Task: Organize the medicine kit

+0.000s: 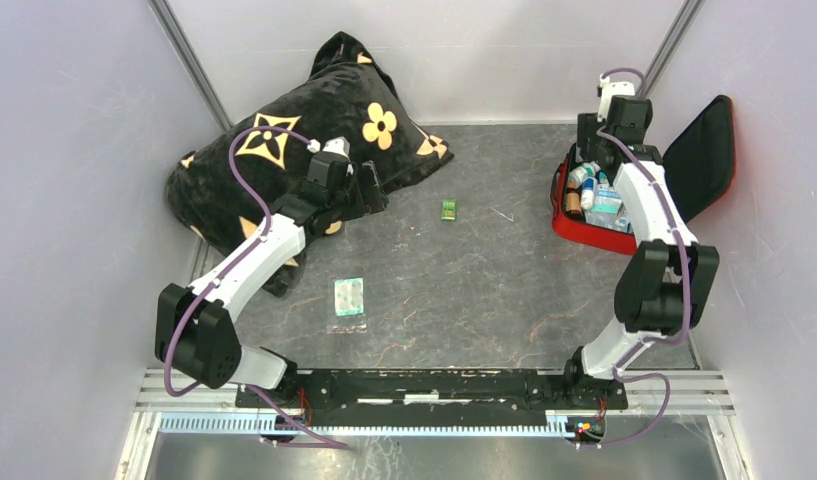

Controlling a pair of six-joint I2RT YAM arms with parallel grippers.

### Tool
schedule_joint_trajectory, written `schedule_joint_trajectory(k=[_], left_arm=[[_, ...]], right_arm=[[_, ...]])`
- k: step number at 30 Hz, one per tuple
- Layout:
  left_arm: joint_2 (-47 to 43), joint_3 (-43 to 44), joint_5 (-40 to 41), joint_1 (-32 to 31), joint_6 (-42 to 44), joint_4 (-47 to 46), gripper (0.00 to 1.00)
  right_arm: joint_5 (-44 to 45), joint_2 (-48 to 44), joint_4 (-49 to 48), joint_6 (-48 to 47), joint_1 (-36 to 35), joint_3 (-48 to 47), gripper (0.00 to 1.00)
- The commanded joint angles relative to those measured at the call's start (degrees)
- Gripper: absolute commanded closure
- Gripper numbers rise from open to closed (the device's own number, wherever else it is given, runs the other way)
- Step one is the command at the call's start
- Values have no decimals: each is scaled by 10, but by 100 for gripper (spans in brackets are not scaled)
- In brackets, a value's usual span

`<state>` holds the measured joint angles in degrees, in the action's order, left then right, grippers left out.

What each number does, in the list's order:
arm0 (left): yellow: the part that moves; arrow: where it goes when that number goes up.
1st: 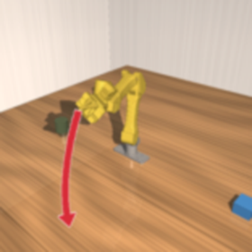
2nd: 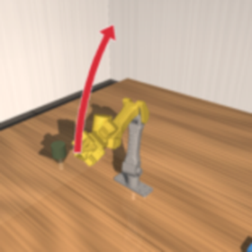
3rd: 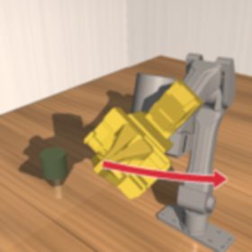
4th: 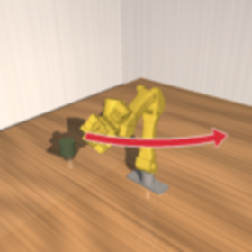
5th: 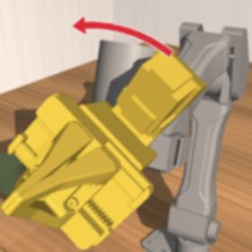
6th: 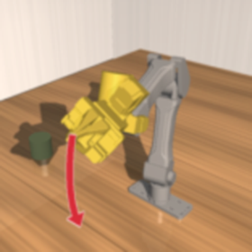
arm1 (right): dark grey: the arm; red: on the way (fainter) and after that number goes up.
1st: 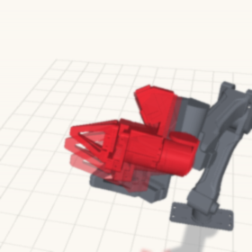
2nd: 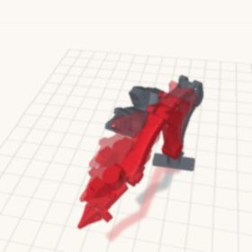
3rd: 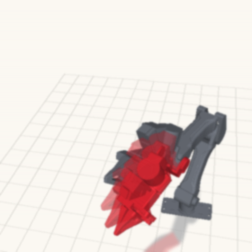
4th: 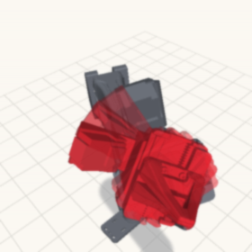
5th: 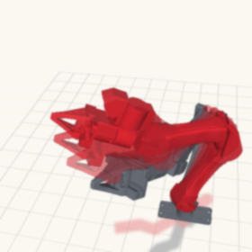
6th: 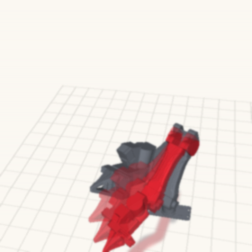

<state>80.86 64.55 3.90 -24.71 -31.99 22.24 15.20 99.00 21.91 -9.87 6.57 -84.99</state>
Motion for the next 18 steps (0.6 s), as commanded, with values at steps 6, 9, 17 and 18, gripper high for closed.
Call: schedule_joint_trajectory(k=[6, 9, 17, 18], left_arm=[[-11, -2, 5, 3, 18, -15, 0], [-19, -9, 10, 3, 22, -15, 0], [-37, -17, 13, 3, 26, -11, 0], [-42, -17, 17, 3, 28, -10, 0]], right_arm=[[-237, 19, -115, 258, -113, 23, 7], [-210, 45, -136, 294, -166, 20, 2], [134, 58, -133, 155, -317, -1, 2], [132, 54, -150, 136, -313, 13, 2]])
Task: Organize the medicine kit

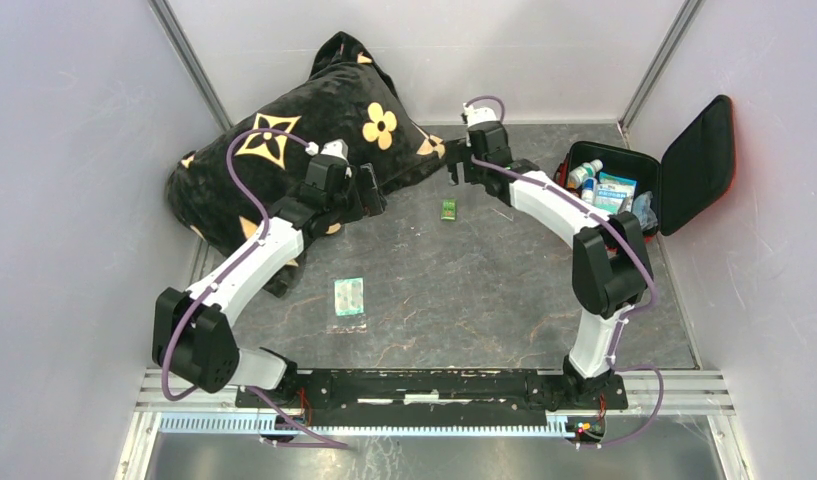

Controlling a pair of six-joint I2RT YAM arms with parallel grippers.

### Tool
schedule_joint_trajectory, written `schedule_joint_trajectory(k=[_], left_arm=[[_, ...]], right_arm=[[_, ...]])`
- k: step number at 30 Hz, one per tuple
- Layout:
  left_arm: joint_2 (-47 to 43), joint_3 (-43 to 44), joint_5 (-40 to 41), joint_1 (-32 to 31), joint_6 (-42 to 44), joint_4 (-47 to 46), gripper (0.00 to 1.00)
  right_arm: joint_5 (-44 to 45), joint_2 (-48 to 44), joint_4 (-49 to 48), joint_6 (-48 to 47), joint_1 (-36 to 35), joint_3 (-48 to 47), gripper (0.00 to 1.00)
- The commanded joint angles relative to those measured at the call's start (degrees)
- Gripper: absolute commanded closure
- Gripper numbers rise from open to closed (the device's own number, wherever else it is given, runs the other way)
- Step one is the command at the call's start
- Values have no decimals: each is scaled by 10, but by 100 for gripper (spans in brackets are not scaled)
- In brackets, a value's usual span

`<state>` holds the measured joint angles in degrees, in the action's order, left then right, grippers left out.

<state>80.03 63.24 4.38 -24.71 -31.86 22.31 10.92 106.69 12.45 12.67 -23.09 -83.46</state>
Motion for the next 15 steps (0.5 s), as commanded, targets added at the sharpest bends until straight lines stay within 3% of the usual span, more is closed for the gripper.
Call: schedule_joint_trajectory(k=[1, 7, 15], left_arm=[[-37, -5, 15, 2, 29, -8, 0], [-53, -8, 25, 3, 29, -4, 0], [-65, -12, 24, 3, 29, -3, 0]], right_arm=[[167, -23, -54, -85, -8, 4, 2], [16, 17, -14, 12, 0, -40, 5], [-23, 130, 91, 101, -46, -150, 15]])
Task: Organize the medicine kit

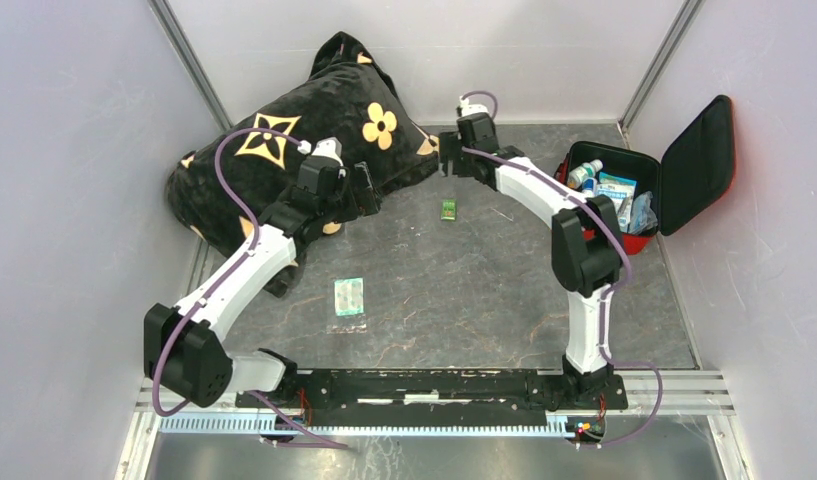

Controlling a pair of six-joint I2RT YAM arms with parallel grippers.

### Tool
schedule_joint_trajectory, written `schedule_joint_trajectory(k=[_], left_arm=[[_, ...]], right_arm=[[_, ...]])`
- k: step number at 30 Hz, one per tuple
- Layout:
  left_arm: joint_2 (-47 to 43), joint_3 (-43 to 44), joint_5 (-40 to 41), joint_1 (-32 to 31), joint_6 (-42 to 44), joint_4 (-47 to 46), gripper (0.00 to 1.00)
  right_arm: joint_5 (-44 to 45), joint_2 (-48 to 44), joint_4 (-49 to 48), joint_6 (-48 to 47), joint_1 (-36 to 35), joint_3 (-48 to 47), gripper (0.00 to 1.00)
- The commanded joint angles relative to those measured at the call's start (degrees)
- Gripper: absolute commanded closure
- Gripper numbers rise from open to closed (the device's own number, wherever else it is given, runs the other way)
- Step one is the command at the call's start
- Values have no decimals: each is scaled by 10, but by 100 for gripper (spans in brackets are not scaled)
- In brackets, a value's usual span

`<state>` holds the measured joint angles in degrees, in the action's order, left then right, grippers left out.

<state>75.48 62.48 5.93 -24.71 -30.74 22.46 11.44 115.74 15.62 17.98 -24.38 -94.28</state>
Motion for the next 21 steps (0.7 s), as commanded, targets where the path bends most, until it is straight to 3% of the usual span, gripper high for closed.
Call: schedule_joint_trajectory(k=[1, 9, 21], left_arm=[[-21, -6, 9, 3, 18, -5, 0], [-29, -8, 7, 3, 17, -6, 0], [-28, -8, 7, 3, 17, -6, 0]], right_arm=[[-23, 47, 67, 50, -38, -47, 15], [21, 79, 85, 48, -51, -43, 21], [30, 110, 106, 30, -61, -51, 37]])
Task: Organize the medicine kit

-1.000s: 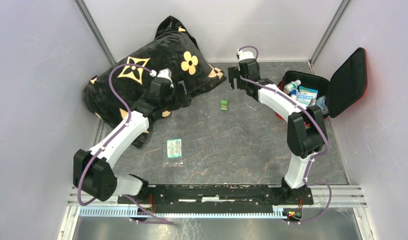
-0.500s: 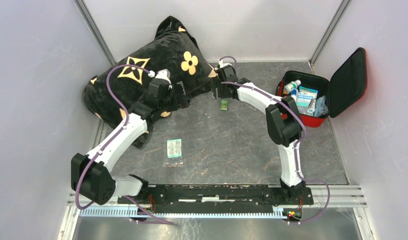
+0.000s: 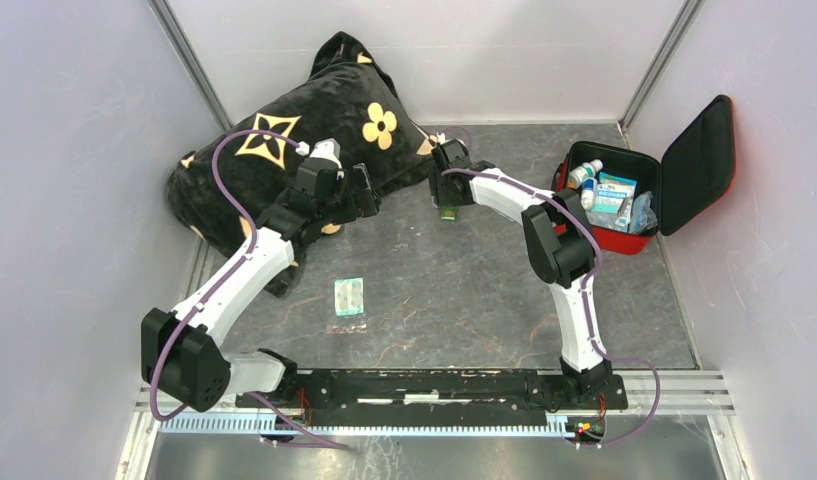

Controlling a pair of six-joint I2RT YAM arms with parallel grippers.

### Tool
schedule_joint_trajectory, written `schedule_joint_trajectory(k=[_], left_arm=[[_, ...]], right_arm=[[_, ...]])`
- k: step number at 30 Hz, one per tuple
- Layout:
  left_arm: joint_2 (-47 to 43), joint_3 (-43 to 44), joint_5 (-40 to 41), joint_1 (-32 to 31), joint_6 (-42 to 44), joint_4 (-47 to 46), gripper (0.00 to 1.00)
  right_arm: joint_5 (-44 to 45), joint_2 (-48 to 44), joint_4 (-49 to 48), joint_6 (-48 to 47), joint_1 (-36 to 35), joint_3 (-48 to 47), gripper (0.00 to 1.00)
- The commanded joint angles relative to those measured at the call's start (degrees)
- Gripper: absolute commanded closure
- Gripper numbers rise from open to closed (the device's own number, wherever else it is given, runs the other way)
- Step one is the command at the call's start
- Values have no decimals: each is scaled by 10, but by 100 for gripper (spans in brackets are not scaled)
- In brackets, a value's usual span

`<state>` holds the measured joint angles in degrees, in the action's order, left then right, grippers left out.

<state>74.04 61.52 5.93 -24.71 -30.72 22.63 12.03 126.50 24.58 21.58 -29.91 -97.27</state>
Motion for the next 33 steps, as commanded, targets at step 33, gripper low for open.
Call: schedule_joint_trajectory(k=[33], left_arm=[[-68, -22, 28, 3, -4, 18, 0]], right_arm=[[-37, -98, -47, -95, -6, 99, 63]])
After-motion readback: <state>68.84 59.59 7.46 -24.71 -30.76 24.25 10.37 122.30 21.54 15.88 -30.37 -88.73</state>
